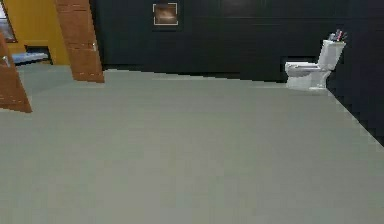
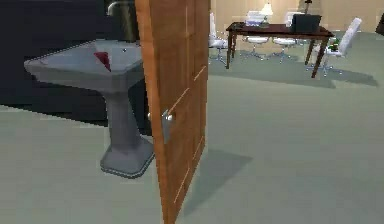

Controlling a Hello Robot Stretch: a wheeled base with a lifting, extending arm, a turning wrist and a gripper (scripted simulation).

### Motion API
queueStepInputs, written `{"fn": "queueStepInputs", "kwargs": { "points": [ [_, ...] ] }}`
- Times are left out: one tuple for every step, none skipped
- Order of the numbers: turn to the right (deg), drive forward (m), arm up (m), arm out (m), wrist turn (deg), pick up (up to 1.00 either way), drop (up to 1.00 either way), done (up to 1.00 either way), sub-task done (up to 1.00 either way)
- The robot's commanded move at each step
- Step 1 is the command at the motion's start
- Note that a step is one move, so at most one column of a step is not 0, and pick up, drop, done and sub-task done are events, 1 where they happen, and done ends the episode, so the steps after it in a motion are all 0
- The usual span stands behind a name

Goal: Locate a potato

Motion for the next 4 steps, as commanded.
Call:
{"fn": "queueStepInputs", "kwargs": {
  "points": [
    [-30.0, 0.0, 0.0, 0.0, 0.0, 0.0, 0.0, 0.0, 0.0],
    [0.0, 1.0, 0.0, 0.0, 0.0, 0.0, 0.0, 0.0, 0.0],
    [0.0, 1.0, 0.0, 0.0, 0.0, 0.0, 0.0, 0.0, 0.0],
    [-3.0, 0.0, 0.0, 0.0, 0.0, 0.0, 0.0, 0.0, 0.0]
  ]
}}
